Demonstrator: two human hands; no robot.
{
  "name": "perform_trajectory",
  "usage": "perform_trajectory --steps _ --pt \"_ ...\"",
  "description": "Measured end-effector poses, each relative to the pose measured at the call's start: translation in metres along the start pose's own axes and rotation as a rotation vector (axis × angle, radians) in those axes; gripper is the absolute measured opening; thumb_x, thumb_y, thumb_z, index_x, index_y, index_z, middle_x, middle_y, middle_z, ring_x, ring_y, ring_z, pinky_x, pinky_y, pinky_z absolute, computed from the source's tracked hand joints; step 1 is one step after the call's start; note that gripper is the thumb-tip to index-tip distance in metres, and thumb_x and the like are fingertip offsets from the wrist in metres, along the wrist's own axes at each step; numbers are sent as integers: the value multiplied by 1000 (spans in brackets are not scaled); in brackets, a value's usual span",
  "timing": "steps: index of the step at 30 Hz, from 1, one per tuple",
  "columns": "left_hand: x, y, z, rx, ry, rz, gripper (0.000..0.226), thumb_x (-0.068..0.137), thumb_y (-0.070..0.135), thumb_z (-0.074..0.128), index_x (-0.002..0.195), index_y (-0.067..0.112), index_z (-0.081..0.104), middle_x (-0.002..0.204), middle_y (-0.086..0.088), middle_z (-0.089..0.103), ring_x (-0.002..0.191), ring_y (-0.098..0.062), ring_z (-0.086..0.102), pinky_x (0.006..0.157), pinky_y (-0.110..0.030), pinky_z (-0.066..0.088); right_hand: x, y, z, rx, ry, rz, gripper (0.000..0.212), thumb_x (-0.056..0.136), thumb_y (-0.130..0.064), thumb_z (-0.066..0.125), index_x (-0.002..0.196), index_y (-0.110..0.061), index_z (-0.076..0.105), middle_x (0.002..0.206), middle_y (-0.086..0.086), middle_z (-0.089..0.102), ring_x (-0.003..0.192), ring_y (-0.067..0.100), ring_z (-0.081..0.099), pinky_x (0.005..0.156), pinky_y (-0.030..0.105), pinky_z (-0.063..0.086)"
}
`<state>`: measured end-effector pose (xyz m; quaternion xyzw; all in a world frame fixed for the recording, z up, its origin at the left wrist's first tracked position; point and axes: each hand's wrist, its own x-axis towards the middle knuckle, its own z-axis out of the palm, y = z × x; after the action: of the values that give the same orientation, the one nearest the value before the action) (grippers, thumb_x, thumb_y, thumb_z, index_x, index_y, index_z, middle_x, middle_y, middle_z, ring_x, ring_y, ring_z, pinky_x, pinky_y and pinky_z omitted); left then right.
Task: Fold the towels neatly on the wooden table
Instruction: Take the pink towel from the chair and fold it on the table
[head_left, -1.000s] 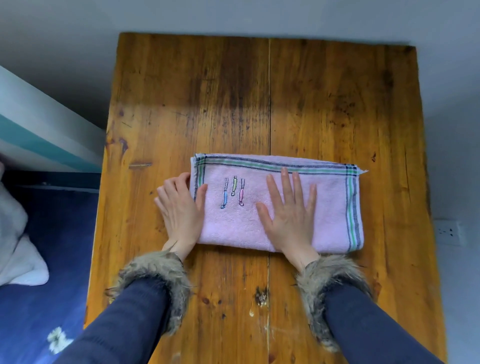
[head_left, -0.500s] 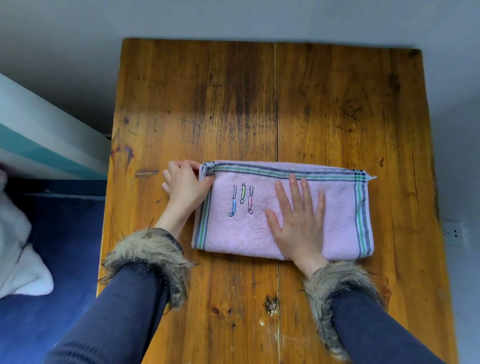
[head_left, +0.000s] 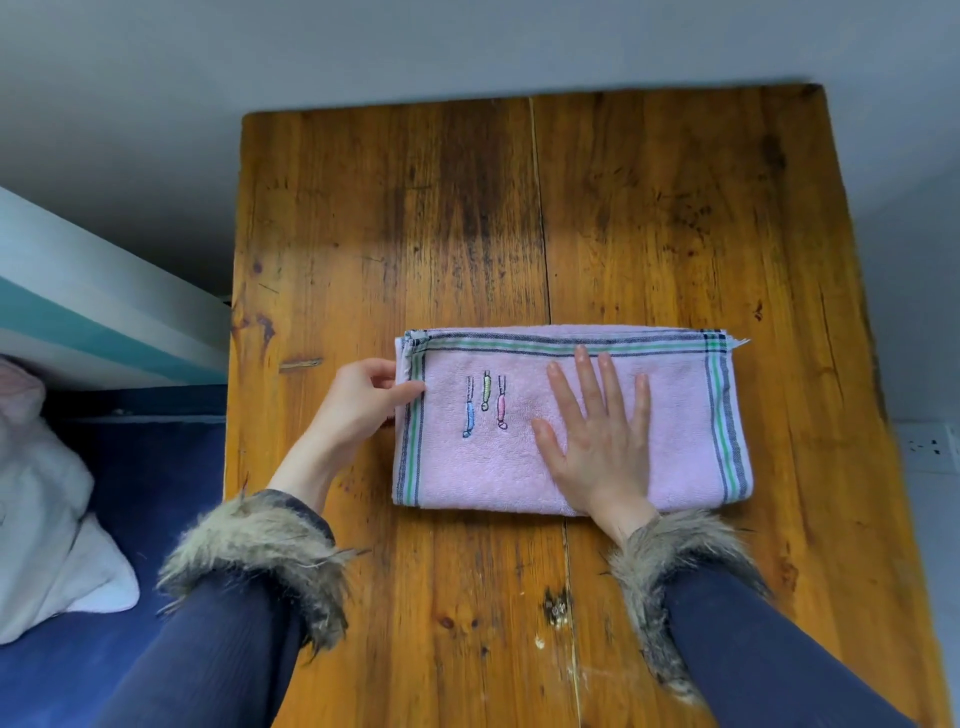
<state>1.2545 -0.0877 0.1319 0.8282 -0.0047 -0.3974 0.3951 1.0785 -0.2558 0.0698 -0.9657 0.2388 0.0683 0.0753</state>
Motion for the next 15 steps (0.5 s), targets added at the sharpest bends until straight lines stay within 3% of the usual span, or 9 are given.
perform_trajectory --steps 3,8,11,15 --pt "-10 13 -4 -21 -19 -12 9 85 14 65 93 12 61 89 -6 63 82 -15 64 61 -22 53 0 -1 -2 -3 -2 2 64 92 -58 14 148 -27 15 157 3 11 145 22 6 113 57 4" --pt "-41 37 1 86 43 81 14 85 14 65 97 9 61 88 -7 61 79 -17 65 63 -28 58 0 1 -7 37 -56 -12 63 92 -58 17 148 -28 15 156 2 8 145 21 2 113 54 -3" --pt "-61 59 16 142 60 149 13 86 15 64 96 8 61 84 -6 61 73 -16 64 64 -32 59 -2 13 -22 202 -95 -78 64 91 -55 18 148 -26 18 156 -1 7 145 19 1 114 45 -12" --pt "-83 100 46 173 18 196 9 88 16 60 91 7 57 81 -8 60 65 -16 63 57 -32 58 -30 42 -51 585 -40 -54 45 96 -28 36 139 -16 42 152 2 28 142 18 20 114 28 6"
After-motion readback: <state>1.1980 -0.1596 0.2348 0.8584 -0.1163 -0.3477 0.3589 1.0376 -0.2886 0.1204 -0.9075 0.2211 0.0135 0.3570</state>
